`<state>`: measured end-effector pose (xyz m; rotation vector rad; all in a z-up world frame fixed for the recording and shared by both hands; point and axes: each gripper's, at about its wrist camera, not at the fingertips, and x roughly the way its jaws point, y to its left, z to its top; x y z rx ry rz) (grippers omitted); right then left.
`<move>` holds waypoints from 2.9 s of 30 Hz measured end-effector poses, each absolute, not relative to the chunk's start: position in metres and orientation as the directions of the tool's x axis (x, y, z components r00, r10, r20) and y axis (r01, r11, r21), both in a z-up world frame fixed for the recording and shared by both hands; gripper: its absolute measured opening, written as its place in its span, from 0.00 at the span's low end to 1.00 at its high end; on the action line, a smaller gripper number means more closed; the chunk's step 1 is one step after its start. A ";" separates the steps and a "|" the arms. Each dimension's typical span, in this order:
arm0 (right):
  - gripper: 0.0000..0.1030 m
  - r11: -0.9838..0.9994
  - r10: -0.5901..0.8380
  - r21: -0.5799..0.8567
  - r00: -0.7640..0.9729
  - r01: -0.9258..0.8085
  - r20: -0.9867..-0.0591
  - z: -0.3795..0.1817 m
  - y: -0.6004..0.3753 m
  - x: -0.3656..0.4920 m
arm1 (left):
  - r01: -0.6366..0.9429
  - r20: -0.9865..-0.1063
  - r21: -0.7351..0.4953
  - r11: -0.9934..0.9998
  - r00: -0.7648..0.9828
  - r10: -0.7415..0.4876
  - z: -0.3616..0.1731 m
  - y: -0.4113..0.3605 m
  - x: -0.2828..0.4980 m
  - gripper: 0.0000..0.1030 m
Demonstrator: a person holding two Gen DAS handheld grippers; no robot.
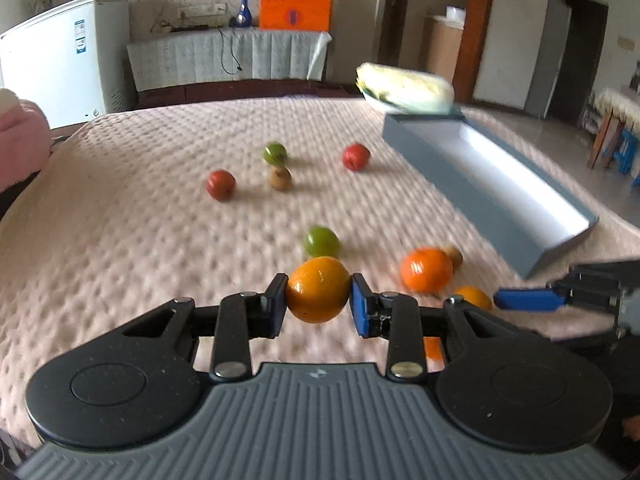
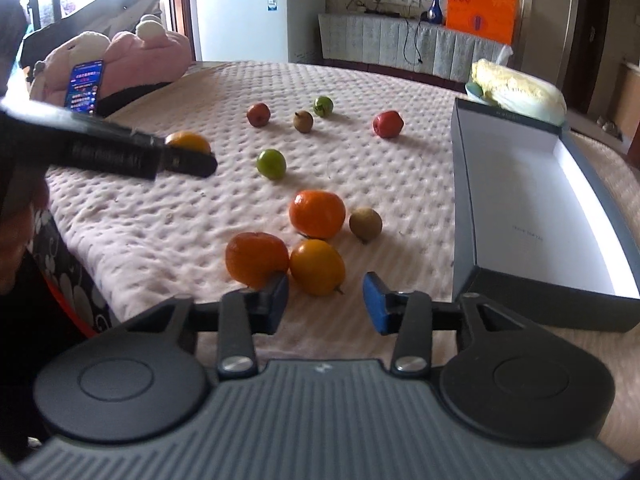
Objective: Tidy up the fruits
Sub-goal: 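Grasp a second mandarin with the right tool while the left tool holds its orange, then carry both held mandarins over to the grey box with white interior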
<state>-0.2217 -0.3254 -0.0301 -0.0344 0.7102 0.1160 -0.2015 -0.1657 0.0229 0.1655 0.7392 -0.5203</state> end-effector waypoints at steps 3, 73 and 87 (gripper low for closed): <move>0.40 0.989 0.064 -0.058 0.742 -0.138 -0.668 -0.029 -0.318 -0.217 | 0.515 -0.697 0.010 0.857 0.618 -0.364 0.009 -0.176 -0.196 0.37; 0.33 0.997 -0.044 0.034 0.821 0.076 -0.570 0.029 -0.444 -0.223 | 0.594 -0.539 -0.016 0.804 0.672 -0.507 0.064 -0.256 -0.187 0.37; 0.34 0.988 -0.102 0.027 0.778 0.151 -0.620 0.014 -0.464 -0.221 | 0.710 -0.499 -0.058 0.702 0.588 -0.636 0.047 -0.341 -0.172 0.37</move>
